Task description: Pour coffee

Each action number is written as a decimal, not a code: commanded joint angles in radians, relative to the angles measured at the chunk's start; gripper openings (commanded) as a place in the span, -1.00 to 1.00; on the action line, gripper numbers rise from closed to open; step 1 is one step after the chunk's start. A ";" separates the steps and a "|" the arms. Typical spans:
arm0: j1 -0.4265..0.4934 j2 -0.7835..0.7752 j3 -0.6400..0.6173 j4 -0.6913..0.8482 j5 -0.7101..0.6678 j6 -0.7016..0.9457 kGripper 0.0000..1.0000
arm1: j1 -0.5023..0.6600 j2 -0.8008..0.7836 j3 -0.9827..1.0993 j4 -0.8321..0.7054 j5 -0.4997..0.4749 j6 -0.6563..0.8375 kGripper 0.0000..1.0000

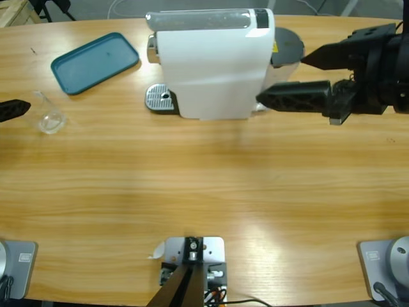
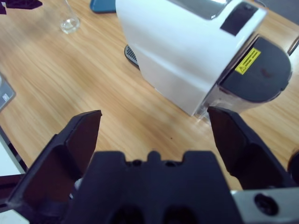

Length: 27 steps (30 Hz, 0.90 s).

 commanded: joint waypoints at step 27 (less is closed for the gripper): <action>0.021 0.318 0.105 -0.337 0.112 0.092 0.93 | -0.091 0.131 0.042 -0.104 0.074 0.018 1.00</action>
